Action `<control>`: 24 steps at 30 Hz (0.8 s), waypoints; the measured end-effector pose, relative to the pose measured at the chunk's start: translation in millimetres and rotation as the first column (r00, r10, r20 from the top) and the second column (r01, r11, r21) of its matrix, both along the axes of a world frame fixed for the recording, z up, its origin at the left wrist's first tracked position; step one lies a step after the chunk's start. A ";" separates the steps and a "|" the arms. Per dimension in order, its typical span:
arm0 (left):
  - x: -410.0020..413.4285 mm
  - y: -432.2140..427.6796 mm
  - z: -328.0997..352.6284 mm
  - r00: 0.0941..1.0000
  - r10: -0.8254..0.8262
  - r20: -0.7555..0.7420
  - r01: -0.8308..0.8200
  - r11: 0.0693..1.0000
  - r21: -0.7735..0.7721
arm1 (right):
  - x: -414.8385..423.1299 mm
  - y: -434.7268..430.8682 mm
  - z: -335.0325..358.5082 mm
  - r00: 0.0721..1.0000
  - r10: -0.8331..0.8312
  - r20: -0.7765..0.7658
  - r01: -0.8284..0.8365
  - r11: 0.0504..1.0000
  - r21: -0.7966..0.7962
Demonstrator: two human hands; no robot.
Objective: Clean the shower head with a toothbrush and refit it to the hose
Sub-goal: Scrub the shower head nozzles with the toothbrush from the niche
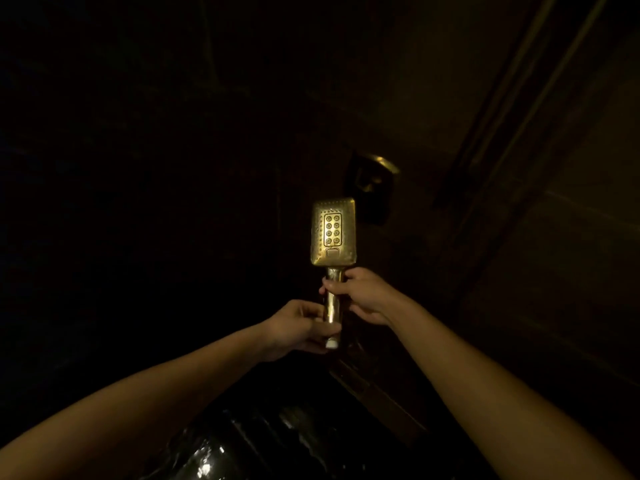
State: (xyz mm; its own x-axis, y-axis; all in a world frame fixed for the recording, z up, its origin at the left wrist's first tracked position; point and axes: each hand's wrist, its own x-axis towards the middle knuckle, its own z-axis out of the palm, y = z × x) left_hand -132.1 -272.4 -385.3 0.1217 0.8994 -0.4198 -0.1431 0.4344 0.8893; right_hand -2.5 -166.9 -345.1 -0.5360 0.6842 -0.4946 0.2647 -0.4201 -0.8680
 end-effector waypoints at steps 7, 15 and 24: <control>-103.4 -86.8 -3.3 0.959 0.279 -0.050 -0.279 0.960 0.008 | -124.3 -59.3 -2.6 0.981 0.172 -0.090 -0.173 0.985 -0.003; -182.9 -171.9 -4.0 0.813 0.572 -0.111 -0.575 0.818 0.013 | -237.8 -120.4 -5.9 0.903 0.395 -0.168 -0.398 0.917 0.013; -228.4 -220.6 9.7 0.610 0.786 -0.102 -0.789 0.614 0.008 | -348.8 -145.4 -3.6 0.642 0.747 -0.174 -0.753 0.656 0.041</control>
State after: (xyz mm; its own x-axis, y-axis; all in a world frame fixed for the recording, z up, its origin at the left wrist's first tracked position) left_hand -360.5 -493.0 -375.6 -0.6648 0.6160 -0.4226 -0.3687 0.2214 0.9028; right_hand -351.3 -312.3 -348.6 -0.9307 -0.0032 -0.3659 0.3611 -0.1688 -0.9171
